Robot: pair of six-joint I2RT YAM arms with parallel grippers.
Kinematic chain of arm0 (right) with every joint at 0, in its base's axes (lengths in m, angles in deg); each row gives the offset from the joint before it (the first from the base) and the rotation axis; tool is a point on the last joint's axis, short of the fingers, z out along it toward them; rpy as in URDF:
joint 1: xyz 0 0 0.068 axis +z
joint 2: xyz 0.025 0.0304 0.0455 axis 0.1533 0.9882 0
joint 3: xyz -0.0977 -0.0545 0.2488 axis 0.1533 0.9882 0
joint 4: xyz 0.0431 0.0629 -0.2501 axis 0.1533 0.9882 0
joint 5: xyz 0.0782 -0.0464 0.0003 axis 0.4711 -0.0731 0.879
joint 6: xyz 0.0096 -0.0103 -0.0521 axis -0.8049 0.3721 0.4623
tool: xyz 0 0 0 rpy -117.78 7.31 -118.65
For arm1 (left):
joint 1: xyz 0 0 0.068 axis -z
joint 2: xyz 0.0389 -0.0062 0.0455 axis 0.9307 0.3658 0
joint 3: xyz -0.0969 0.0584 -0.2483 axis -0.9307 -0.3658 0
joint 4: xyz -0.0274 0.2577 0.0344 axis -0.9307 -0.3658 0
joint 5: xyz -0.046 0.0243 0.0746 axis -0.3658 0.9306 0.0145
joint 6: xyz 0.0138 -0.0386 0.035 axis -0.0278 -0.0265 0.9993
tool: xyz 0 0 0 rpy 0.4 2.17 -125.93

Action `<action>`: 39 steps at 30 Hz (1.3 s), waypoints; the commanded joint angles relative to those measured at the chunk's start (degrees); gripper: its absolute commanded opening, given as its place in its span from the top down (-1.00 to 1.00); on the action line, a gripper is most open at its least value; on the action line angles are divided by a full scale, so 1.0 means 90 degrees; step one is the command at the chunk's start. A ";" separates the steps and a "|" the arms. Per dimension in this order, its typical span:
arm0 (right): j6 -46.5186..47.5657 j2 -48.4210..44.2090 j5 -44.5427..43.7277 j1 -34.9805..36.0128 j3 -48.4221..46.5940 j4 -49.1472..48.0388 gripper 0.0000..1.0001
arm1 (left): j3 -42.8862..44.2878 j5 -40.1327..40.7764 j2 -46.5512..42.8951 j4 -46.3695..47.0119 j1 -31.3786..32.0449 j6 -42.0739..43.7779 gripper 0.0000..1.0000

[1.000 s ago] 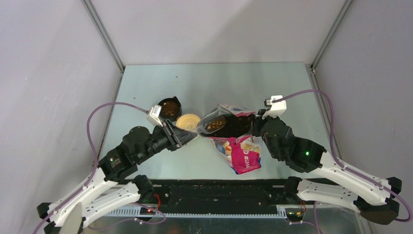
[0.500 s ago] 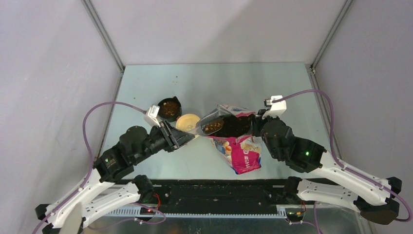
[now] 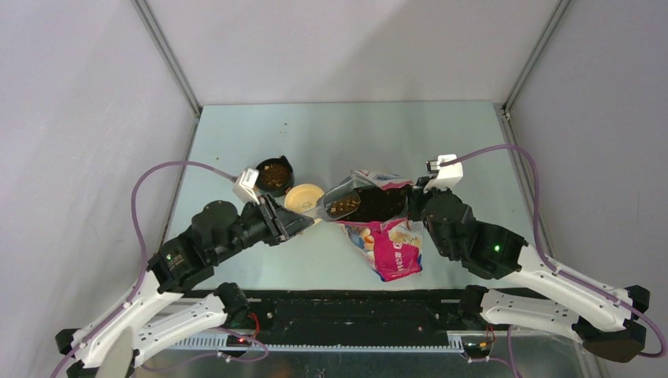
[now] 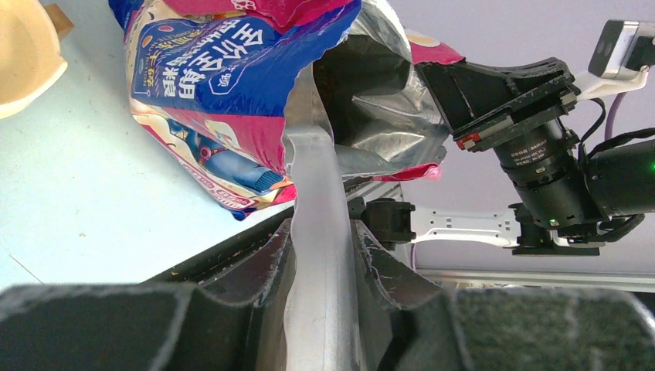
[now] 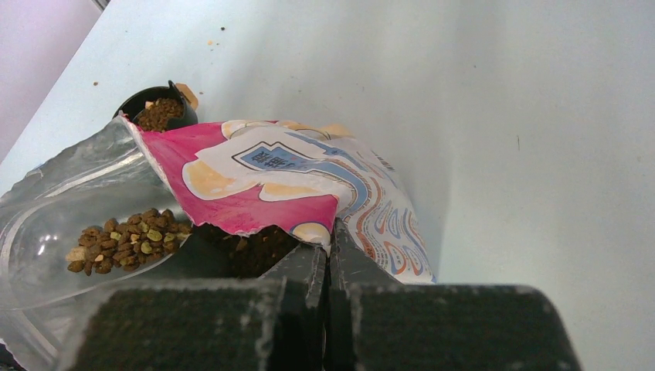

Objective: Serve the pet food

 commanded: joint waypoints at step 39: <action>0.0118 -0.0190 -0.0664 0.0047 -0.0198 -0.0518 1.00 | -0.0994 0.0222 -0.0433 0.1260 -0.0070 -0.0218 1.00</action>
